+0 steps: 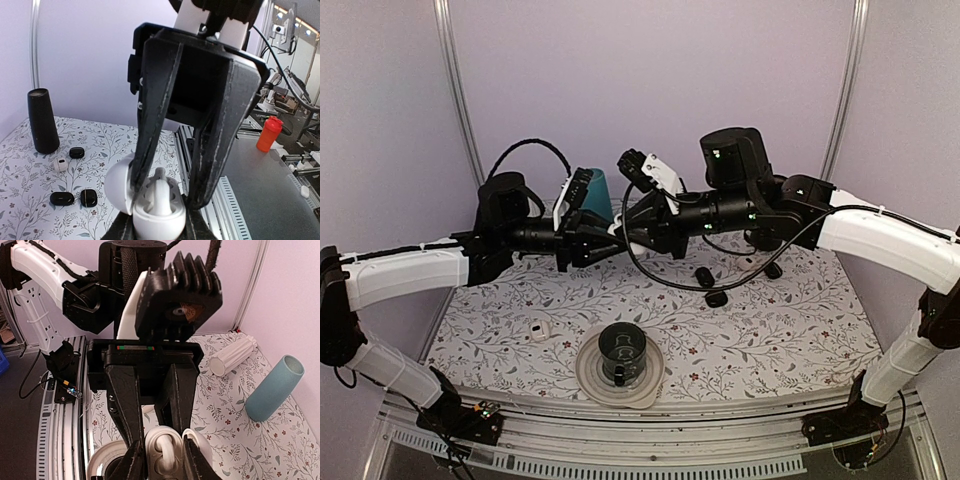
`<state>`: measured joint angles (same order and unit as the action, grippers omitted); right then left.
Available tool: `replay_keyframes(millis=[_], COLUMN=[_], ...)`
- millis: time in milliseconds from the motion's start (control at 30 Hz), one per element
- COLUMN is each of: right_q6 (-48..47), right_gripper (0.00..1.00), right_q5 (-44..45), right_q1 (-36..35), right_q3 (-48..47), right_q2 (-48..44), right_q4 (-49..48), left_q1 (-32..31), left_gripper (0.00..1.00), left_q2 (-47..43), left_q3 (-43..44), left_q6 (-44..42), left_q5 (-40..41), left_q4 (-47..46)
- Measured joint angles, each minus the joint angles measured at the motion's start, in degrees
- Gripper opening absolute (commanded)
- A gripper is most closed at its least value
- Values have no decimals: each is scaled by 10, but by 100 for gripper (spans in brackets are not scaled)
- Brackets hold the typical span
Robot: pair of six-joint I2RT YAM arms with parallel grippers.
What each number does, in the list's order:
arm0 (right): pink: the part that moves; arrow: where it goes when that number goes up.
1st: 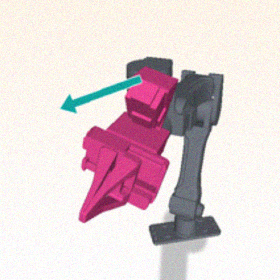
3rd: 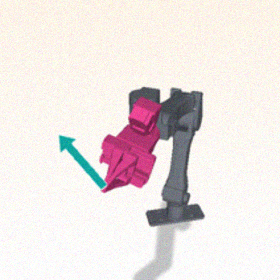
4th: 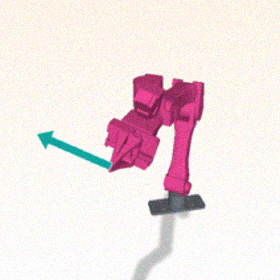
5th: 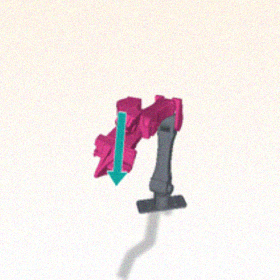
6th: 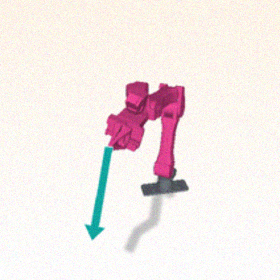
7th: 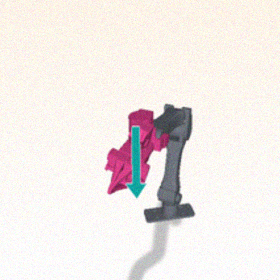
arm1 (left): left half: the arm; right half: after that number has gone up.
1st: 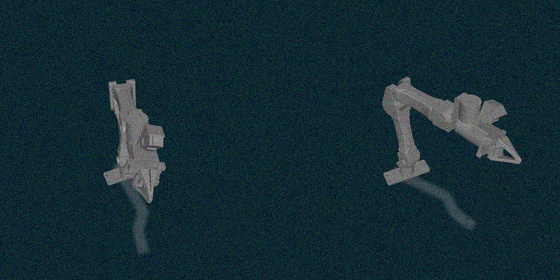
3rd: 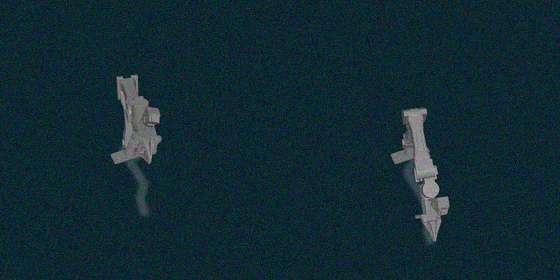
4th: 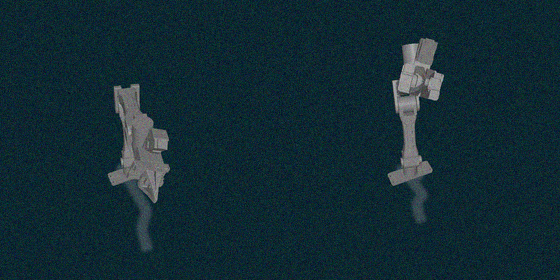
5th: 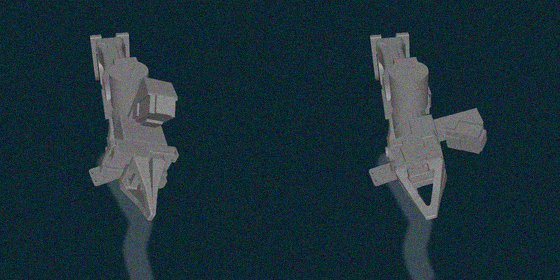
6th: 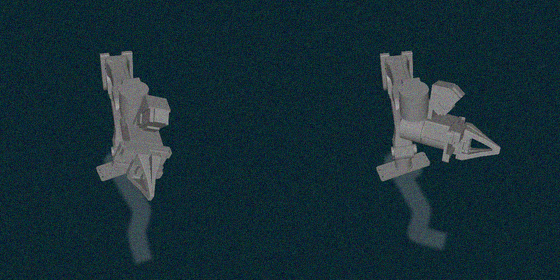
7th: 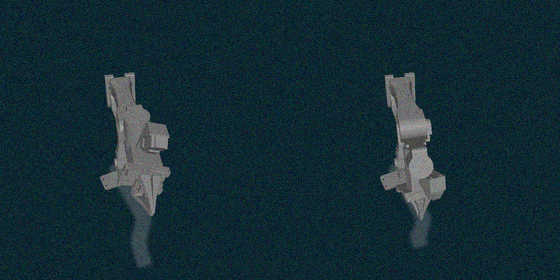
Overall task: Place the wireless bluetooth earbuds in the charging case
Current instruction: Insert the charging case into the left side groove of the charging case, then adjust the left earbud in the left side groove of the charging case.
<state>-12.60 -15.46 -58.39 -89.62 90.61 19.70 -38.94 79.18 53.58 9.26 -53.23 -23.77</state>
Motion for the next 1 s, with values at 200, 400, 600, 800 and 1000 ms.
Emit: replay_keyframes(millis=[200, 400, 600, 800, 1000], right_q6=[6, 13, 28, 43, 56], right_gripper=[28, 32, 43, 60, 68], right_q5=[3, 8, 18, 46, 67], right_q1=[0, 1, 8, 11, 16], right_q3=[0, 0, 0, 0, -2], right_q2=[-4, -11, -22, -28, -27], right_q4=[0, -7, -20, -27, -26], left_q1=[0, 1, 2, 3, 3], left_gripper=[0, 0, 0, 0, 0], left_q2=[0, 0, 0, 0, 0], left_q3=[0, 0, 0, 0, 0], left_q6=[0, 2, 2, 3, 3], left_q5=[2, 2, 1, 1, 0], left_q4=[-6, -8, -8, -8, -8])
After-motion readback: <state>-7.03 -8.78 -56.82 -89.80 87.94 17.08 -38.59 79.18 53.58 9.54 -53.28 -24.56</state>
